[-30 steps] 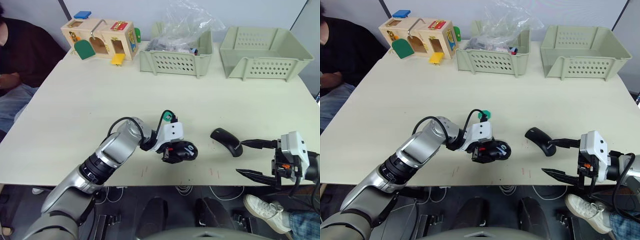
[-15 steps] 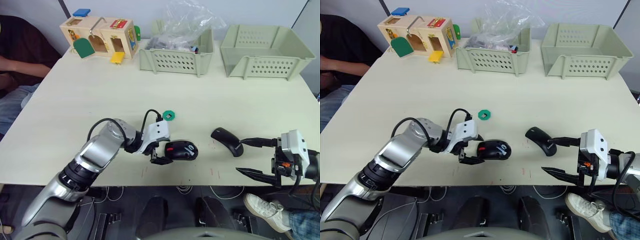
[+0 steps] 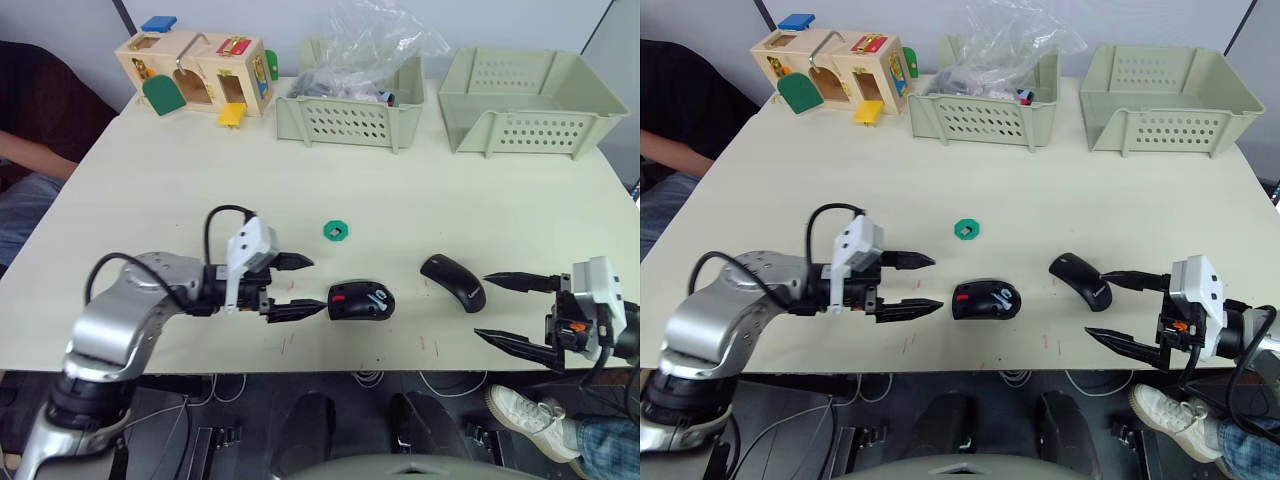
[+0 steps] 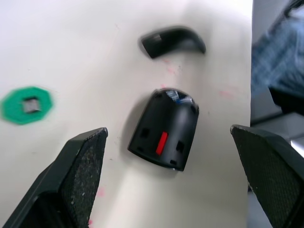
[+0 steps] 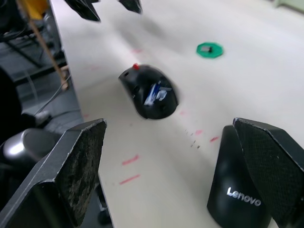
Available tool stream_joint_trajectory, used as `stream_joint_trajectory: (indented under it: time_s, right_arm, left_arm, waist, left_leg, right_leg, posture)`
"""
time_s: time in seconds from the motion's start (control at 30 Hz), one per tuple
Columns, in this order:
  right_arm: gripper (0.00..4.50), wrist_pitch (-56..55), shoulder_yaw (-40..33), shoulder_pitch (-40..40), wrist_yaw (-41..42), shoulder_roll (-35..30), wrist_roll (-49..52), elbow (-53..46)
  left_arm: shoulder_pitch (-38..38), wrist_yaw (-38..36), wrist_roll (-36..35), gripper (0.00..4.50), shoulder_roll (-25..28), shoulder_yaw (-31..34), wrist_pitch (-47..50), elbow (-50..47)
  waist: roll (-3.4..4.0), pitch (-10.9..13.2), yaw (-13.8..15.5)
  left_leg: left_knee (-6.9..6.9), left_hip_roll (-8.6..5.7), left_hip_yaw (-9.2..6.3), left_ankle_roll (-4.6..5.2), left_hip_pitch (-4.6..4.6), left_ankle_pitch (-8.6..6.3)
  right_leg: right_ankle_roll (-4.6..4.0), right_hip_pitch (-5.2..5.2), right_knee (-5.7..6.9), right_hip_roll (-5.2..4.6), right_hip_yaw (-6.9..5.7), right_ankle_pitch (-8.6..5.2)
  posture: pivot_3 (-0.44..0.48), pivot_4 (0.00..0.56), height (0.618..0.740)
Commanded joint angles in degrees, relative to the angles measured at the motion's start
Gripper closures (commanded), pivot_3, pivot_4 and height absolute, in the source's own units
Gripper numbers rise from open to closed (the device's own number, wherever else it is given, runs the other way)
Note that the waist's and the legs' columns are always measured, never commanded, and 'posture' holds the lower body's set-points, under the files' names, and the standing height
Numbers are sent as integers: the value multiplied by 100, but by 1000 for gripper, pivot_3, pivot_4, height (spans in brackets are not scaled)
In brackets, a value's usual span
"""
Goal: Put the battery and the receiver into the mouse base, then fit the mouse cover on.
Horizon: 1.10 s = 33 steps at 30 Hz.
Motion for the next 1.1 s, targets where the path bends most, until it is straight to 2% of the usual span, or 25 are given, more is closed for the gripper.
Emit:
stream_joint_trajectory:
  time_s: [0.03,0.17,0.3,0.47,0.6,0.83,0.93,1.1]
  right_arm:
    - [0,-331,-418,155,-371,230,-254,-208]
    - [0,-241,-730,338,-313,352,74,-170]
    - [0,-459,-1112,730,118,361,30,290]
    - [0,-667,-1232,815,331,423,-76,678]
    - [0,-995,-1197,804,663,455,-286,1450]
    - [0,-1077,-1070,497,637,493,-274,1585]
    - [0,-985,-965,600,394,660,-186,1011]
    - [0,-642,-833,630,-119,789,144,-56]
  left_arm:
    - [721,470,-593,79,-387,1195,-86,-309]
    - [1126,454,-1126,79,-398,1772,-102,-220]
    - [1642,380,-1071,79,-433,2218,-514,172]
    - [1951,245,-956,79,-315,2322,-923,645]
    - [2236,139,-679,79,-326,2151,-1346,959]
    - [2038,118,-780,79,-82,1982,-1313,1039]
    - [1738,-123,-669,79,143,1861,-1447,1453]
    - [501,-164,-147,79,575,887,-1577,2194]
  waist:
    - [1,0,-5]
    - [-4,3,16]
    - [-4,3,10]
    - [-3,3,-3]
    - [-3,3,-2]
    - [-1,3,0]
    - [1,4,8]
    - [7,6,39]
  left_leg:
    - [0,0,1,0,1,0]
    - [1,0,-1,-2,1,1]
    - [1,0,1,-2,2,0]
    - [1,1,7,-2,7,0]
    - [-2,3,12,-2,8,0]
    - [-2,4,20,-3,9,0]
    - [-9,3,19,-3,8,0]
    - [-7,5,16,-4,6,1]
  right_leg:
    - [-5,0,0,-1,1,3]
    - [-6,0,2,-1,-5,3]
    - [-7,2,0,-2,-3,2]
    - [-7,1,1,-1,1,3]
    - [-8,0,-2,-1,4,2]
    - [-9,-2,-1,-5,6,3]
    - [-18,-3,-1,-3,5,7]
    - [-8,-4,2,1,-4,2]
  posture:
    - [0,150,740]
    - [0,150,740]
    - [0,150,740]
    - [0,150,740]
    - [0,150,740]
    - [0,150,740]
    - [0,150,740]
    - [0,150,740]
